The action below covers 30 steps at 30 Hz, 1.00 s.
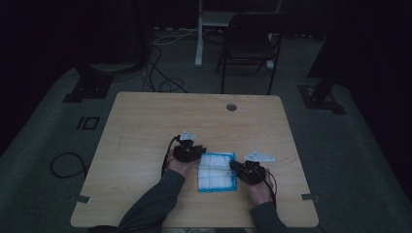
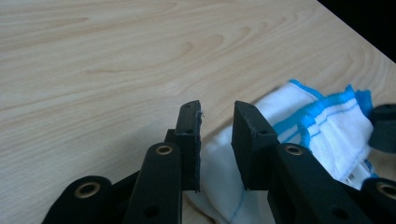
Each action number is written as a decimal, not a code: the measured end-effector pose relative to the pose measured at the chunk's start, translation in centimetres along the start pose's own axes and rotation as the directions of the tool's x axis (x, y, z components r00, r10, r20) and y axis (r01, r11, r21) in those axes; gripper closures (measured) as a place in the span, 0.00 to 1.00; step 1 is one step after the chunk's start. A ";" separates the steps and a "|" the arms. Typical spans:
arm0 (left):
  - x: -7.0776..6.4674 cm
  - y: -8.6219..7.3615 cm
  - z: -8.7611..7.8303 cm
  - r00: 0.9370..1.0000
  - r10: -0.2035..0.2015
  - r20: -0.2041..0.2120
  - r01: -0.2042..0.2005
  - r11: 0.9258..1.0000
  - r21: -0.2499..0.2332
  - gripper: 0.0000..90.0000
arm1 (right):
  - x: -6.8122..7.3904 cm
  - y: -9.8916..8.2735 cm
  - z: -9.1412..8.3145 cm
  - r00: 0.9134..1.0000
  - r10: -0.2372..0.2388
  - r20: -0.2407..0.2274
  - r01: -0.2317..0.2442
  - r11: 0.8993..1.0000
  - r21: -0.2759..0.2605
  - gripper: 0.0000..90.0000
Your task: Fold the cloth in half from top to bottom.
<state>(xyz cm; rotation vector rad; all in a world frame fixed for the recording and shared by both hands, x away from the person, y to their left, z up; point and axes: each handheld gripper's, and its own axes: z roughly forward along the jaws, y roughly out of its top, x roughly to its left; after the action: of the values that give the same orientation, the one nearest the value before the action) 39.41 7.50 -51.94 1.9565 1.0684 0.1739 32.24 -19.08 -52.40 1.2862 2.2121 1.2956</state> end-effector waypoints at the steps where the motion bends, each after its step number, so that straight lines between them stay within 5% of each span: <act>1: -0.1 -0.1 -0.1 1.000 0.003 0.004 -0.003 1.000 0.001 0.81 | 0.0 0.0 0.0 1.000 0.000 -0.001 0.000 1.000 0.000 0.90; 13: -0.8 -2.3 -1.5 0.999 -0.023 0.049 0.024 1.000 -0.010 0.78 | -0.1 -0.1 -0.1 1.000 0.006 0.004 -0.006 1.000 0.000 0.77; 30: -1.9 -4.0 -2.1 0.998 0.036 0.050 -0.037 0.999 0.020 0.77 | -0.4 0.0 -1.0 1.000 0.017 0.008 -0.017 0.999 -0.029 0.74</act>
<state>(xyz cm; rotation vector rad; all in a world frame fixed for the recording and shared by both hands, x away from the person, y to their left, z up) 34.77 8.40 -53.16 1.9891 1.0068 0.1339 31.87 -19.98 -51.86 1.3005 2.1736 1.3216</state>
